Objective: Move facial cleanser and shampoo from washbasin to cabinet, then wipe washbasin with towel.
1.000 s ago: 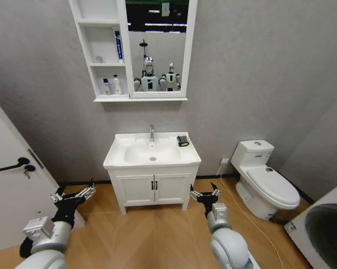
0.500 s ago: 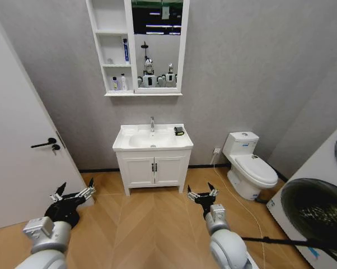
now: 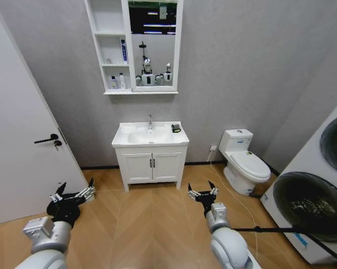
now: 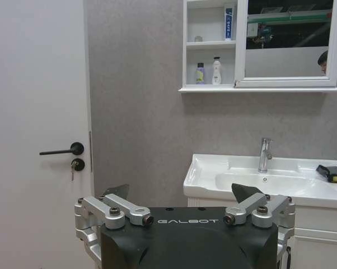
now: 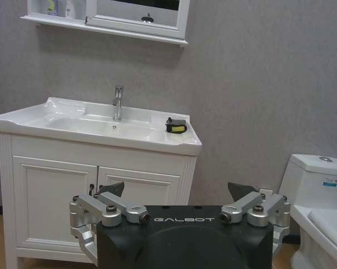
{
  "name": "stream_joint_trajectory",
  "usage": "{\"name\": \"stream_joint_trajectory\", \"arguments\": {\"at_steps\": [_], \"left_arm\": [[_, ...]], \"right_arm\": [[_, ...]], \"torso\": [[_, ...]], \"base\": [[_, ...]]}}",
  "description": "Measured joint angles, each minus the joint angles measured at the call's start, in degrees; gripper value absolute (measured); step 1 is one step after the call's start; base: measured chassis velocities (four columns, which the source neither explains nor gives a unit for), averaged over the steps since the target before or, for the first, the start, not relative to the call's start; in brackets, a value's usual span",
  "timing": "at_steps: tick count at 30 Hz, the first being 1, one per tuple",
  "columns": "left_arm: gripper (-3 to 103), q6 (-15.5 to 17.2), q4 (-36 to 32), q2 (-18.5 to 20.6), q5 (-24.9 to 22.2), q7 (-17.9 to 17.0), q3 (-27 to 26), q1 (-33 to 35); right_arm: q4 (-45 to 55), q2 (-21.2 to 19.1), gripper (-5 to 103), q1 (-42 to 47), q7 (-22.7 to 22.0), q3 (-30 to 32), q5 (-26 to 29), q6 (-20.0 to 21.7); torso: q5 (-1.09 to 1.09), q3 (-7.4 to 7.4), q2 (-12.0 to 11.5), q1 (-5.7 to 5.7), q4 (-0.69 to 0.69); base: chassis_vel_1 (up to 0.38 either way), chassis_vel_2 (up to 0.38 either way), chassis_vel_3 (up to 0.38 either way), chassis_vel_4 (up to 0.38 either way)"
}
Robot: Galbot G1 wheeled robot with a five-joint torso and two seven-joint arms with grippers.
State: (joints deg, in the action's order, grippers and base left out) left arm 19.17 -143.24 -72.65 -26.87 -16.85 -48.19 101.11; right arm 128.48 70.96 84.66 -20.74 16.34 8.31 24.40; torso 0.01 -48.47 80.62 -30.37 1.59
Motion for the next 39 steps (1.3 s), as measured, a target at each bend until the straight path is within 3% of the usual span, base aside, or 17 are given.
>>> {"name": "stream_joint_trajectory", "arguments": {"at_steps": [39], "left_arm": [[100,0.0,0.0,0.0,0.0,0.0,0.0,0.0]], "right_arm": [[-0.6,0.7,100,-0.7,-1.2,-0.3,-0.3,1.1]], "torso": [[0.00,0.02,0.0,0.06,0.00]], "base": [[0.008,0.007,0.004,0.008]]}}
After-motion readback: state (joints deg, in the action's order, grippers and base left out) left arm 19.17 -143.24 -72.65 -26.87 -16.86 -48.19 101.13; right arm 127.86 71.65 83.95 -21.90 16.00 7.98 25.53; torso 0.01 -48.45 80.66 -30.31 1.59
